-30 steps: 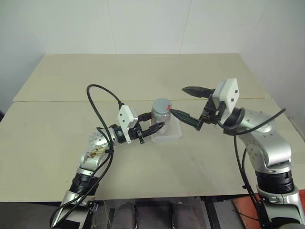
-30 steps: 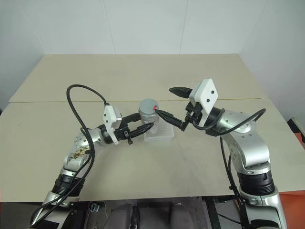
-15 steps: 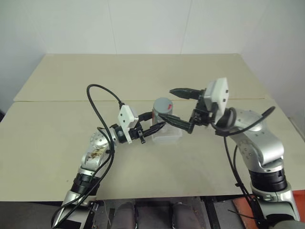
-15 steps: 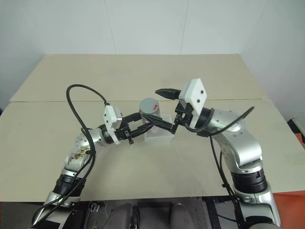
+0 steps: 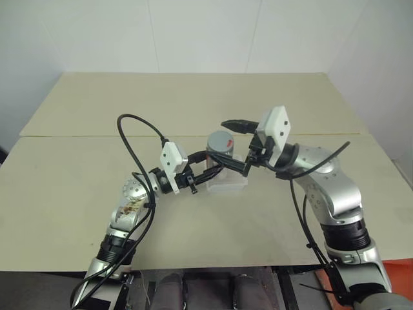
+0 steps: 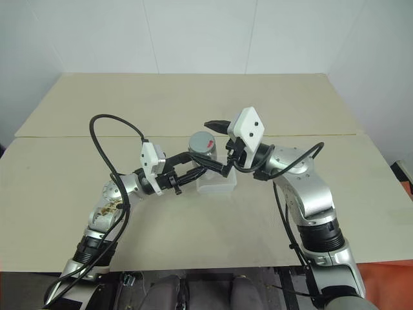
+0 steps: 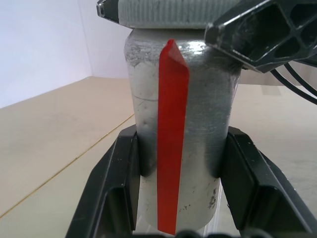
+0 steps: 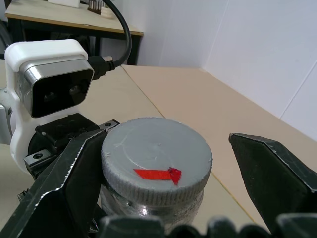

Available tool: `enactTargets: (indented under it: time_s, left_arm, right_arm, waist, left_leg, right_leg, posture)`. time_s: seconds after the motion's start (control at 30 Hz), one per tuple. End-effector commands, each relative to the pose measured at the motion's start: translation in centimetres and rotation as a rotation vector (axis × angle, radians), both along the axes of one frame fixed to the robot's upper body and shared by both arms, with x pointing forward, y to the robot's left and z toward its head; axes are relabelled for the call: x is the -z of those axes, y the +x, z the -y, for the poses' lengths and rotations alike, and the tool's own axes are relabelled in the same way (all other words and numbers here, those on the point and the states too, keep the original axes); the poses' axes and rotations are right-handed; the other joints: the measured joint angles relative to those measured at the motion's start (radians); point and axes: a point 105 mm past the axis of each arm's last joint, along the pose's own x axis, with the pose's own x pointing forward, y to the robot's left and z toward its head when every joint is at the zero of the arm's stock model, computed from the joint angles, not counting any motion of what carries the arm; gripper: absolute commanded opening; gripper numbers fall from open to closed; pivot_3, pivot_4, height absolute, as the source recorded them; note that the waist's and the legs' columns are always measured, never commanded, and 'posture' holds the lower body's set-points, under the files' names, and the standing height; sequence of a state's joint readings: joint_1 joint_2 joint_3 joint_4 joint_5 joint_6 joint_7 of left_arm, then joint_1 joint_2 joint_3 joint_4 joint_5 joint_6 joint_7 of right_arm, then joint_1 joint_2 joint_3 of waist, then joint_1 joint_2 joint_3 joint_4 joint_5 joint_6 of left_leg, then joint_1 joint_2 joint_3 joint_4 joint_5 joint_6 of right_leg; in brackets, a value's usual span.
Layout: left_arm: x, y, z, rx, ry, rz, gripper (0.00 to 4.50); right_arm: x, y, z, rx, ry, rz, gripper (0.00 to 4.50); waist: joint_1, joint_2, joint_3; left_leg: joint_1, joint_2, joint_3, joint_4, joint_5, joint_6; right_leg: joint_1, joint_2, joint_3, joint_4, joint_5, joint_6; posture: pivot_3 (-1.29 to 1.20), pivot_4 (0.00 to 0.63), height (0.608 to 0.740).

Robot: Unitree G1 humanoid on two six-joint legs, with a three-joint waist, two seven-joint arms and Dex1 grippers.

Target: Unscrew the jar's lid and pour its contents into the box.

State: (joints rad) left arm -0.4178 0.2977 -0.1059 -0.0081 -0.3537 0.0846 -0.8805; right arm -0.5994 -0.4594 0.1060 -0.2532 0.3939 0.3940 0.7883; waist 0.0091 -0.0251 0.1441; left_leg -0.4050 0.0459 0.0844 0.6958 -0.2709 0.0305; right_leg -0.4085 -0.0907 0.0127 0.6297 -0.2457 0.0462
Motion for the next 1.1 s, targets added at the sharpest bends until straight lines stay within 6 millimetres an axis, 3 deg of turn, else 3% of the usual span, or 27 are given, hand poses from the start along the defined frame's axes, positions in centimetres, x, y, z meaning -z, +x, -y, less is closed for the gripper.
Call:
enactTargets:
  time_s: [0.03,1.1]
  left_arm:
    - [-0.9,-0.3,-0.2,-0.001,-0.016,0.053,1.93]
    - [-1.0,-0.1,-0.6,-0.002,-0.032,0.051,1.93]
  right_arm:
    - [-1.9,-0.4,0.6,0.001,0.04,0.08,4.47]
    - [-1.1,0.0,4.9,0.107,0.06,0.063,4.47]
  waist:
    - [0.0,0.0,0.0]
    - [0.0,0.0,0.0]
  left_leg:
    - [0.0,0.0,0.0,0.0,0.0,0.0]
    - [0.0,0.0,0.0,0.0,0.0,0.0]
  right_leg:
    - [0.0,0.0,0.0,0.0,0.0,0.0]
    - [0.0,0.0,0.0,0.0,0.0,0.0]
  posture:
    - [0.0,0.15,0.74]
    - [0.0,0.15,0.74]
